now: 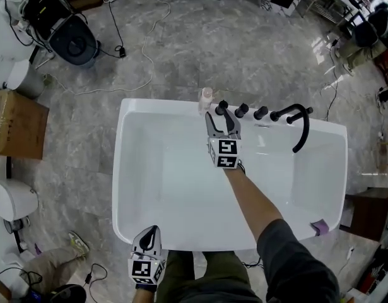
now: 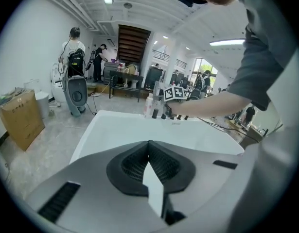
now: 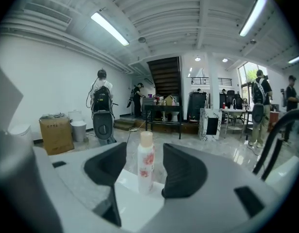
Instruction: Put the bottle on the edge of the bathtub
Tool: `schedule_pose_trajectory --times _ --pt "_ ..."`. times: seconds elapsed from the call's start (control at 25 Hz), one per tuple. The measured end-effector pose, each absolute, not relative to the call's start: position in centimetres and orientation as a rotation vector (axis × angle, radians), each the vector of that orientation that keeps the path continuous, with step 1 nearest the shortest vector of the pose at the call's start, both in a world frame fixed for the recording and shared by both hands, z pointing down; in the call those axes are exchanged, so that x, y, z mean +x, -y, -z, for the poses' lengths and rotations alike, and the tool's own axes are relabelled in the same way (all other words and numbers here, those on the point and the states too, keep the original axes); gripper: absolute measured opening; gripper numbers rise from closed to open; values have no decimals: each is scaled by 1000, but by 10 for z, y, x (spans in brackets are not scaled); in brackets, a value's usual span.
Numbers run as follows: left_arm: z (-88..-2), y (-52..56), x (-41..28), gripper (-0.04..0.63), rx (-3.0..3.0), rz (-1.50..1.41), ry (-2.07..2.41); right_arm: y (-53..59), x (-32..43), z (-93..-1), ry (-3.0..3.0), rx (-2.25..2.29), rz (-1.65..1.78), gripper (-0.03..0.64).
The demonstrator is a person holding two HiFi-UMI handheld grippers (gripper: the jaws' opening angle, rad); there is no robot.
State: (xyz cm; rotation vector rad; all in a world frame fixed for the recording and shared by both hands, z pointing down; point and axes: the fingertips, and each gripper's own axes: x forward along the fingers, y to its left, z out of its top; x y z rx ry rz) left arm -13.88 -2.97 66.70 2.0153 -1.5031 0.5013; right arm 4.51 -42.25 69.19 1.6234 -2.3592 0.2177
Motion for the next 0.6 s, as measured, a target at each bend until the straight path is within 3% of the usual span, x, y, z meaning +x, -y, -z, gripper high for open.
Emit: schedule_pose_trajectory --times 0.6 --pt "-549 79 -125 -2 2233 -407 1572 318 53 -538 2436 1562 -188 232"
